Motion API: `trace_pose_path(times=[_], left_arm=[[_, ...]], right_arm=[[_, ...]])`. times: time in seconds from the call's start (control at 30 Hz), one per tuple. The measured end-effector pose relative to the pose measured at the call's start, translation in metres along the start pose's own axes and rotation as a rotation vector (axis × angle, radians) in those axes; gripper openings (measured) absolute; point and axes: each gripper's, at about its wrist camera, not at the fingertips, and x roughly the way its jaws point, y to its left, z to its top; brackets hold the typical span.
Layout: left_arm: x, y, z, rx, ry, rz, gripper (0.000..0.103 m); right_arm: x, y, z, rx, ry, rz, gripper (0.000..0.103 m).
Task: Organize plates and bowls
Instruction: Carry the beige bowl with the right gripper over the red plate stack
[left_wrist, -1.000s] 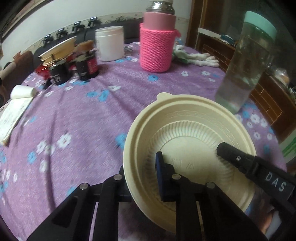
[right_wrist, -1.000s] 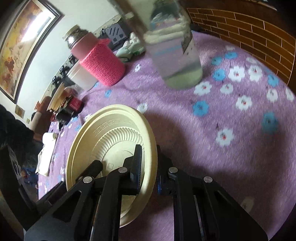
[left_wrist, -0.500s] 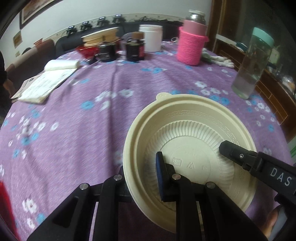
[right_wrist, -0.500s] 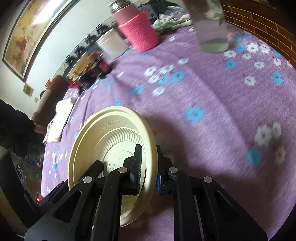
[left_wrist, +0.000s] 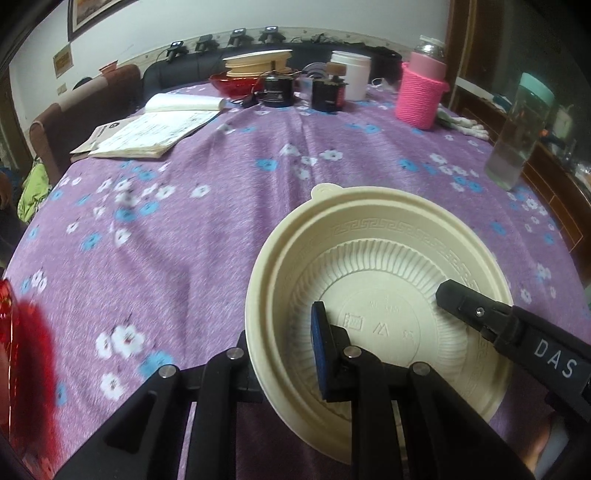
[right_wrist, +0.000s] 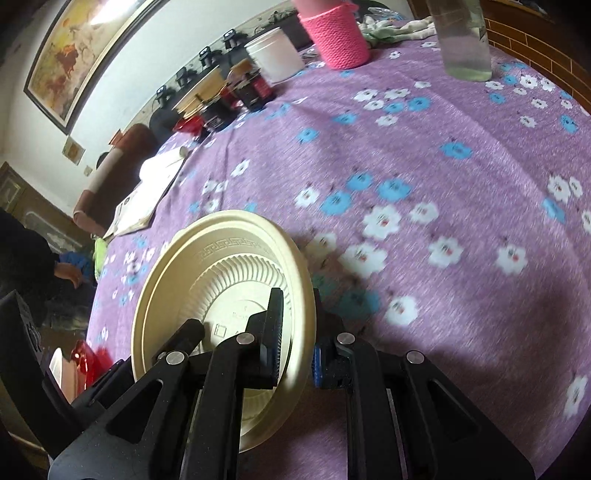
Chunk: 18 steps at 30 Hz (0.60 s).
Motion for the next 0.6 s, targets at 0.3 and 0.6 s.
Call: trace_pose_path(times=[0.3, 0.6], left_arm=[[-0.026, 0.030, -0.024, -0.036, -0.001, 0.030, 0.018], [-0.083, 0.083, -0.057, -0.070, -0.035, 0.114, 0.019]], right_arm=[[-0.006, 0.021, -0.025, -0.025, 0.042, 0.049, 0.012], [-0.022, 0.077, -0.066, -0.143, 0.107, 0.142, 0.012]])
